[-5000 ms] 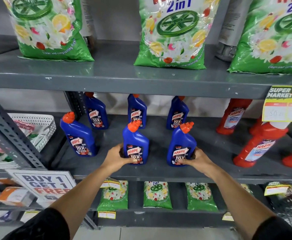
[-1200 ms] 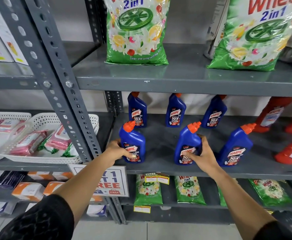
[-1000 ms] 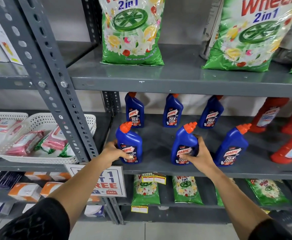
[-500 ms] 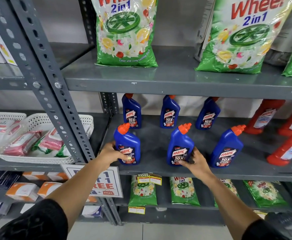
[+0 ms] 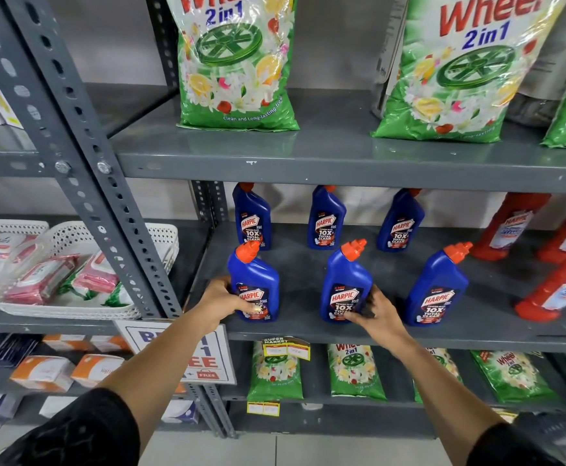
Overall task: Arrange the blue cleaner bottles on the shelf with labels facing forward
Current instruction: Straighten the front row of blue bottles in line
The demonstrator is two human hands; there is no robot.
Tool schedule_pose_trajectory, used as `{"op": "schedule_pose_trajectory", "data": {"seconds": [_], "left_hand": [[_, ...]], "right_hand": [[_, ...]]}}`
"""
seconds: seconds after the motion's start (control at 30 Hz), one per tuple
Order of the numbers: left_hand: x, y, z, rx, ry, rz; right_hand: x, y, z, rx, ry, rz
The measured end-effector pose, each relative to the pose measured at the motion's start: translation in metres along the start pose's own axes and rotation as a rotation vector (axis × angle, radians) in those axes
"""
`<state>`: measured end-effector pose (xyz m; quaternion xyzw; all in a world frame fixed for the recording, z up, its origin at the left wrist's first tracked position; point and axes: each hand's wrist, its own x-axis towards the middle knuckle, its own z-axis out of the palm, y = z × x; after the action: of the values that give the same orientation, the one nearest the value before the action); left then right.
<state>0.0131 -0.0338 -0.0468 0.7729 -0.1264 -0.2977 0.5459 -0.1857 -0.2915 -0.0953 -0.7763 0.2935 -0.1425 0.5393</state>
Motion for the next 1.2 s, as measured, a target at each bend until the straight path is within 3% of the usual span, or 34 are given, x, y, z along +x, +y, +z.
{"op": "schedule_pose_trajectory", "data": {"seconds": [0.83, 1.2], "left_hand": [[-0.004, 0.002, 0.002, 0.005, -0.005, 0.017], [0.005, -0.006, 0.001, 0.016, 0.022, 0.009]], "right_hand": [[0.005, 0.006, -0.002, 0.016, -0.066, 0.028], [0.011, 0.0, -0.009, -0.148, -0.102, 0.03]]}}
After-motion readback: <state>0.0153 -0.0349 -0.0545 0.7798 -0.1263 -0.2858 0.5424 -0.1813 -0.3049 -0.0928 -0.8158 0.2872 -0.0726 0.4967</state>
